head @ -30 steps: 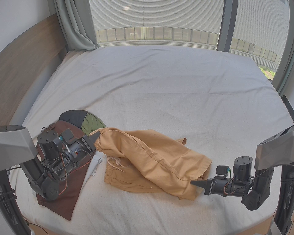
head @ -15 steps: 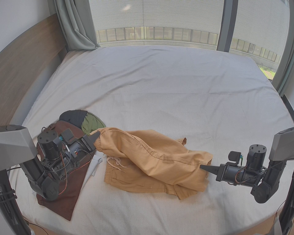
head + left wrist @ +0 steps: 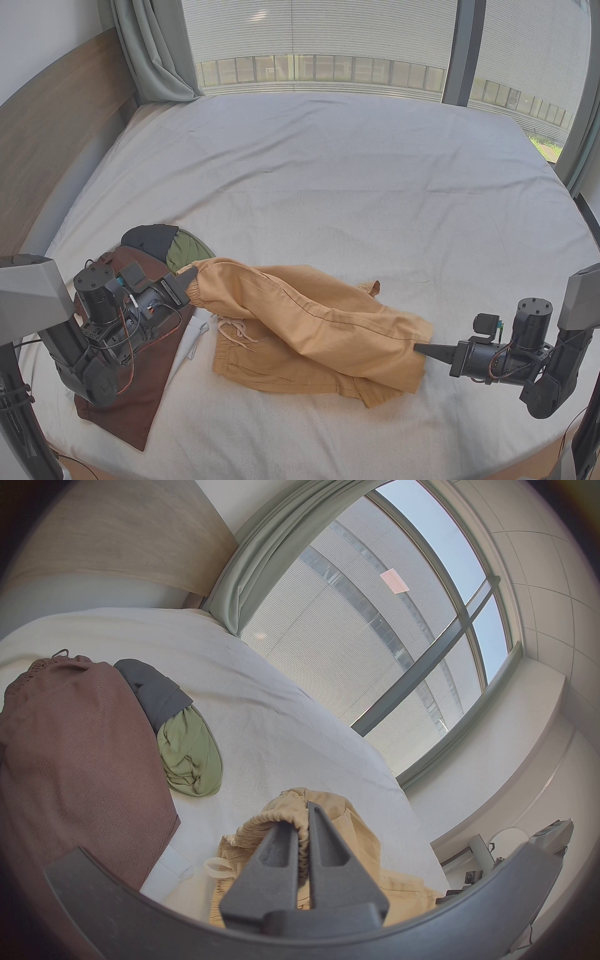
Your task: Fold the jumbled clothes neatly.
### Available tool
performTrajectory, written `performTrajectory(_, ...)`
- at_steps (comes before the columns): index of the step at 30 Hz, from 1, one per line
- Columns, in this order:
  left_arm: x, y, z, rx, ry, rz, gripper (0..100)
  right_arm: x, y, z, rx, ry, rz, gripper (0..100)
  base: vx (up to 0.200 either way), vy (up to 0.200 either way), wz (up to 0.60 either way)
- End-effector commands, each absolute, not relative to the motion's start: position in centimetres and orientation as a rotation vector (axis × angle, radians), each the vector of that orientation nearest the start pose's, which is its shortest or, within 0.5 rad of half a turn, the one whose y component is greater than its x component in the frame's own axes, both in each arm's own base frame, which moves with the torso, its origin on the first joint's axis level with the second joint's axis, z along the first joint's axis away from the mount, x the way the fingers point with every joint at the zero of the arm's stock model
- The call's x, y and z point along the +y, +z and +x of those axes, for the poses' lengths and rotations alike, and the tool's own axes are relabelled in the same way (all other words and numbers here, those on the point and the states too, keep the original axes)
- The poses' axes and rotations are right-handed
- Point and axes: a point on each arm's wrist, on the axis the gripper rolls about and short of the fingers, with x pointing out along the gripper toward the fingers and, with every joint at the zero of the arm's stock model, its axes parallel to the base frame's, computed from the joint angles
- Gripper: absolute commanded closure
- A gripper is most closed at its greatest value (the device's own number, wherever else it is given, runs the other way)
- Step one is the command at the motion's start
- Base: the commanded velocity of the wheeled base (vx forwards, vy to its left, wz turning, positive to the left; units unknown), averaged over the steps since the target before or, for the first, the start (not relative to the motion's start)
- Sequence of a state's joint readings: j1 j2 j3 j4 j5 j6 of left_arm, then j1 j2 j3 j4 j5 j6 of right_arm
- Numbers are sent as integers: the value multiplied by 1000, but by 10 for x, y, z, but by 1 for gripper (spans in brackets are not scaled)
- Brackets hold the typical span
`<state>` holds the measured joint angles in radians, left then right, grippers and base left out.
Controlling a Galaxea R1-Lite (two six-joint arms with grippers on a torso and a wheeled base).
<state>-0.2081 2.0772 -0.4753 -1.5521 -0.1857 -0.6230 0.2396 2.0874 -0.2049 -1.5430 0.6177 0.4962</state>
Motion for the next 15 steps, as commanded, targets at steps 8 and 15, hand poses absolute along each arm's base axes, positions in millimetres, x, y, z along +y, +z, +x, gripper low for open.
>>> performTrajectory(8,-70,76,311,185,-360,-612,100,76,38,250,550,751,525,100,0,0,0)
performTrajectory(15,-70,77,311,181,-362,-614,100,78,26,252,583,752,509,0,0,0,0)
